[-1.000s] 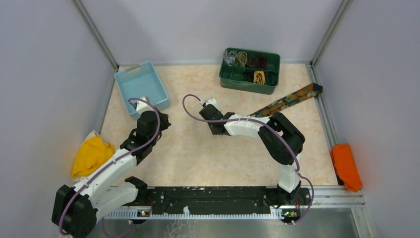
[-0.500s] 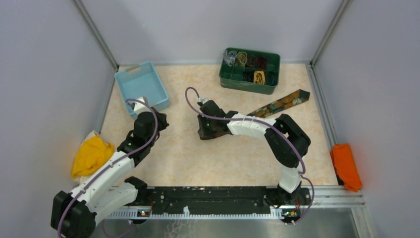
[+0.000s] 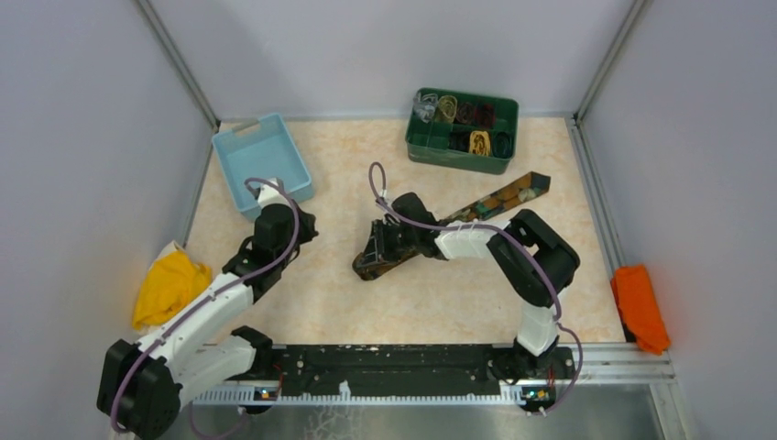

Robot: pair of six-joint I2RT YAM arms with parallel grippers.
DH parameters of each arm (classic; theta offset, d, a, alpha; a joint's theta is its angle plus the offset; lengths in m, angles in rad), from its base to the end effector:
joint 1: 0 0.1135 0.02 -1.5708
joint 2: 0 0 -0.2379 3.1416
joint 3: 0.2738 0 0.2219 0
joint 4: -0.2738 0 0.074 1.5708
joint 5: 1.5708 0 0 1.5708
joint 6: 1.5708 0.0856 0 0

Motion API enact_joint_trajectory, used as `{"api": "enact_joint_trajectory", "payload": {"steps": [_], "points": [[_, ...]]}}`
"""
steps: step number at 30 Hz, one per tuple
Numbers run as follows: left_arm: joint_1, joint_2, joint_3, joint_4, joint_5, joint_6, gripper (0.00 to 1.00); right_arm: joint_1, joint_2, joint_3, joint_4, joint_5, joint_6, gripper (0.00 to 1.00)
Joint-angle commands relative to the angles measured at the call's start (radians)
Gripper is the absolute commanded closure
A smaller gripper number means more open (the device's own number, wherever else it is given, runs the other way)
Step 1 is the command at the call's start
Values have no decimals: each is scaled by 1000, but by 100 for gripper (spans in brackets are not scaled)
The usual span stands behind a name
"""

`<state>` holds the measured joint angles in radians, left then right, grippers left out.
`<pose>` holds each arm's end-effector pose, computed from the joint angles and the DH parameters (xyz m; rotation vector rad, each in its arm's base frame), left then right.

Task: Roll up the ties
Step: Roll the tie at the center of the board.

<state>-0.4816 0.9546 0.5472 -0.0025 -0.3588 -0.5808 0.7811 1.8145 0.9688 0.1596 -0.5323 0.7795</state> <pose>0.2300 -0.0863 0.2167 -0.3292 1.9412 -0.3438 0.2381 0.2972 0.1307 -0.3298 2.5385 1.3378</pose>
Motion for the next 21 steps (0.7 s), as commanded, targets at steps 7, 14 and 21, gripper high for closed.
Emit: {"api": "enact_joint_trajectory", "payload": {"steps": [7,14,21], "points": [[2,75,55,66,122,35,100,-64,-41,-186,400,-150,212,81],[1,159,79,113,203,33,100,-117,-86,-285,474,-154,251,81],[-22,243,110,170,264,49,100,-189,-112,-375,577,-177,302,81]]}}
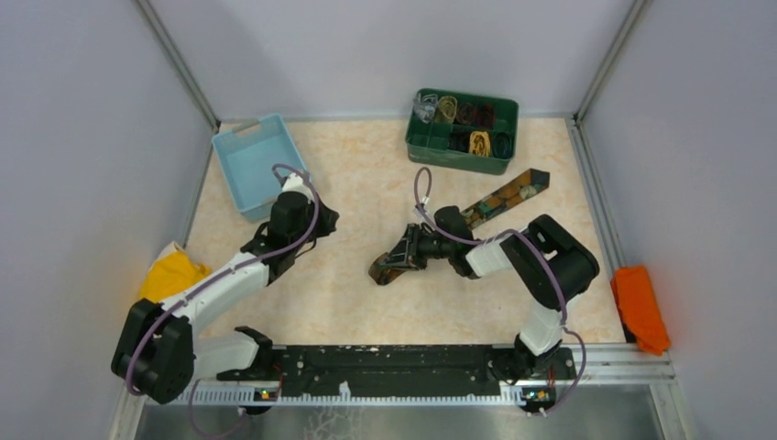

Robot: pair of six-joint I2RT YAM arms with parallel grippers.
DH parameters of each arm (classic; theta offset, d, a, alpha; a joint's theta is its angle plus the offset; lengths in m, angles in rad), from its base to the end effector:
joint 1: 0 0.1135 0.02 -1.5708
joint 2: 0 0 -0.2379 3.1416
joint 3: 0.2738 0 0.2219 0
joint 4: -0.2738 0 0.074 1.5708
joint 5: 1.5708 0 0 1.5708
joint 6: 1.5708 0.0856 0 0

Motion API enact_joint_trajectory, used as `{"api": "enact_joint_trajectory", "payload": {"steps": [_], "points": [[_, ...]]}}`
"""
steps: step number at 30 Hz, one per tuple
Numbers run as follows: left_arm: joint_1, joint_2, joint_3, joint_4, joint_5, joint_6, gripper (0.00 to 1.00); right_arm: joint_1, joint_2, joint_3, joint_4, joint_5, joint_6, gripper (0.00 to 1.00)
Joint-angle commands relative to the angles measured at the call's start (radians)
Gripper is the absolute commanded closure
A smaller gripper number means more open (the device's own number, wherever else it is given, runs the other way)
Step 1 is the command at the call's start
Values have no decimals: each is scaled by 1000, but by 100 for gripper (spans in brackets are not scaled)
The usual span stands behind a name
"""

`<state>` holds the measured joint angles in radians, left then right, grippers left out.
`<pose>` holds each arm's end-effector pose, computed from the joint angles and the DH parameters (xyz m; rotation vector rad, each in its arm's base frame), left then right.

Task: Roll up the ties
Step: Roll the tie at the center of the board.

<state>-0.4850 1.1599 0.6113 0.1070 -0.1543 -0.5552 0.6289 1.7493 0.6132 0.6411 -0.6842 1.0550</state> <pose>0.2555 -0.1198 0.2036 -0.1715 2.0364 -0.5056 0.2351 0.2379 0.1125 0.0091 2.4356 1.6253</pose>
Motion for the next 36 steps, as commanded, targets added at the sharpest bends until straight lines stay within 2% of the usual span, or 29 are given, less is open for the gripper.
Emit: {"api": "enact_joint_trajectory", "payload": {"steps": [1,9,14,18,23,26,29,33,36], "points": [[-26,53,54,63,63,26,100,-43,-47,-18,79,-25,15,81],[-82,165,113,78,79,41,100,-94,-17,-77,124,-32,8,82],[-103,204,133,80,78,46,100,-122,-24,-90,98,-24,-35,82],[-114,229,142,90,89,46,100,-124,-52,-52,-39,-6,-126,81],[-127,258,151,94,100,50,100,-123,-108,14,-286,92,-259,63],[-132,268,153,99,105,55,100,-122,-153,37,-378,146,-321,57],[-137,282,154,107,113,55,100,-118,-164,66,-451,182,-363,57],[-142,306,155,110,124,57,100,-74,-171,117,-562,272,-417,66],[-142,316,150,111,134,58,100,-27,-166,169,-678,371,-468,66]]}}
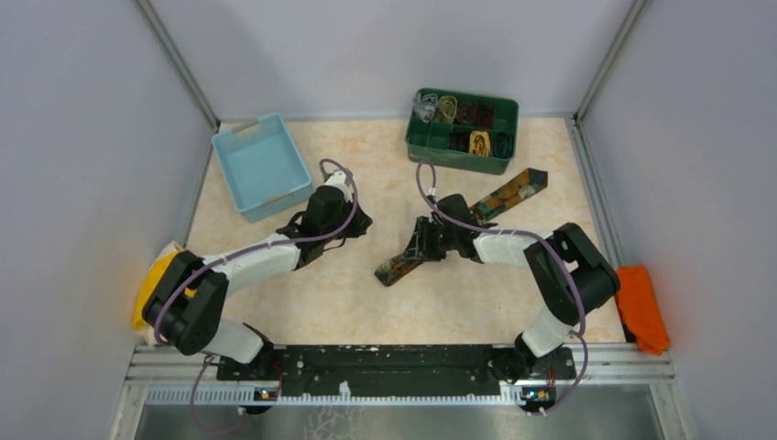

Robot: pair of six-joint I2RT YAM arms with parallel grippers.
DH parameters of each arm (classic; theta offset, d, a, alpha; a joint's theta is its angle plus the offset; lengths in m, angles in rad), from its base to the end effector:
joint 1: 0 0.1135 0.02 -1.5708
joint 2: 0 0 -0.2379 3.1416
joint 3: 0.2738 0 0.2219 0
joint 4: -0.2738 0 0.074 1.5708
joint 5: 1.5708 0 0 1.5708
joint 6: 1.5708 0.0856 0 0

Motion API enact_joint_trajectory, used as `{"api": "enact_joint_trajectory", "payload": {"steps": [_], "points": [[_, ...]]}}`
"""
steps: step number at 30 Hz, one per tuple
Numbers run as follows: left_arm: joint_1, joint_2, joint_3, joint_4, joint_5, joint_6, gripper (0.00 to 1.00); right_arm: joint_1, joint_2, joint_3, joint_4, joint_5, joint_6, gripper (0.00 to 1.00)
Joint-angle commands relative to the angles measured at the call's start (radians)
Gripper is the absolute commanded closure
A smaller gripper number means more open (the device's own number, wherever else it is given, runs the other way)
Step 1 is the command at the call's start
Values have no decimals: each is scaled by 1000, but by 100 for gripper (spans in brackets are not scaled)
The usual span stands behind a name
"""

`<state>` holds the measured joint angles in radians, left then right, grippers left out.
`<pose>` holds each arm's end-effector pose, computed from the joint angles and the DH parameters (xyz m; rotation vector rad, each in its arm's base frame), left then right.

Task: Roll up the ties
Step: Roll the tie at the center of the board.

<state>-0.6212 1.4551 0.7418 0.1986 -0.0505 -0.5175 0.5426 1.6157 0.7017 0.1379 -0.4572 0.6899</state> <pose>0.2726 -0.1898 0.1769 0.0798 2.1474 -0.6299 0.2513 0.1957 0.1130 -0.0601 2.5398 1.0934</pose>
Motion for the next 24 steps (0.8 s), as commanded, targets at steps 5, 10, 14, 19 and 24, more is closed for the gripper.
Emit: {"api": "enact_joint_trajectory", "payload": {"steps": [5,10,14,19,24], "points": [[-6,36,10,20,45,22,100,114,-2,144,-275,256,-146,71],[-6,71,-1,23,108,25,100,143,-64,158,-268,315,-157,75],[-5,128,-30,56,141,7,100,172,-172,165,-298,378,-173,68],[-5,211,-19,76,168,15,100,200,-263,138,-375,391,-171,69],[-6,270,-22,93,228,9,100,254,-295,64,-394,384,-170,100]]}}
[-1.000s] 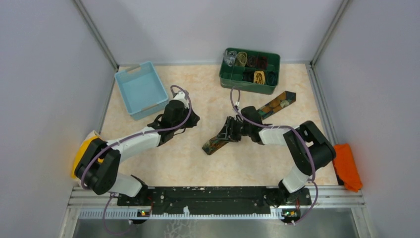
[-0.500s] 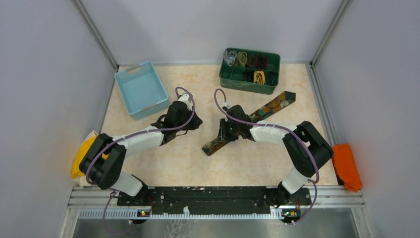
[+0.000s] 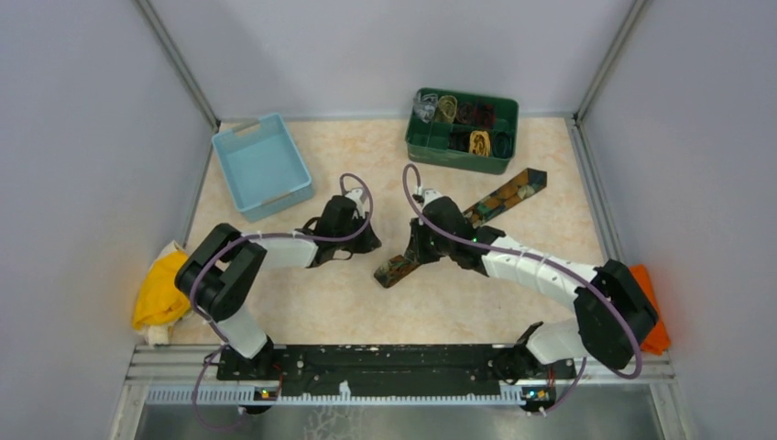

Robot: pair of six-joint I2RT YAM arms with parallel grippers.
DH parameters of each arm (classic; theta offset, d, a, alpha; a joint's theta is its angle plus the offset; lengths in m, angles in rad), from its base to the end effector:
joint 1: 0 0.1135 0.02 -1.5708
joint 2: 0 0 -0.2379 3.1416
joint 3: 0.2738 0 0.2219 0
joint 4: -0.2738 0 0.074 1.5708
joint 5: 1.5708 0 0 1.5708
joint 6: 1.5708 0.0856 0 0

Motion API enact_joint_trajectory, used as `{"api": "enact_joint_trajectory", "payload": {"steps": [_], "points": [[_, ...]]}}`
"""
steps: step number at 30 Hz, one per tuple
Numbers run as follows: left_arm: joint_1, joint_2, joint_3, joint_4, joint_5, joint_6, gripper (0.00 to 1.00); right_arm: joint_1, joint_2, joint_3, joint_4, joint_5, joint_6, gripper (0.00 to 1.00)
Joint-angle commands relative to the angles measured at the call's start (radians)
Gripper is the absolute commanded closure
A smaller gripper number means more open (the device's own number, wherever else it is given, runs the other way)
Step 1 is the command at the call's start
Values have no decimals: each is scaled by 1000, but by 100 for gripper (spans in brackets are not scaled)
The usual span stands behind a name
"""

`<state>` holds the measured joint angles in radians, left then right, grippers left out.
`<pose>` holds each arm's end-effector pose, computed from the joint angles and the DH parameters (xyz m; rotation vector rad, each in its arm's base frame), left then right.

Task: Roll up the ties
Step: Roll the tie at the center of the board.

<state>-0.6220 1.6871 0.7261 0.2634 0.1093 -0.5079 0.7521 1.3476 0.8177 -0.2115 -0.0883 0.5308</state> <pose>0.2717 -0.2063 0.1068 0.1953 2.3592 -0.7006 0.2135 0.2101 0.1817 -0.3152 2.4090 0.7258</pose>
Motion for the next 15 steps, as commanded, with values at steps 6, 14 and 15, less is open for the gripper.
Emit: {"api": "enact_joint_trajectory", "payload": {"steps": [6,14,15], "points": [[-6,41,-51,66,137,-28,100,114,37,-105,18,17,20,100],[-21,-6,-142,83,167,-65,100,148,168,-110,140,-22,48,100],[-22,-14,-154,81,167,-69,100,152,182,-106,148,-22,52,100]]}}
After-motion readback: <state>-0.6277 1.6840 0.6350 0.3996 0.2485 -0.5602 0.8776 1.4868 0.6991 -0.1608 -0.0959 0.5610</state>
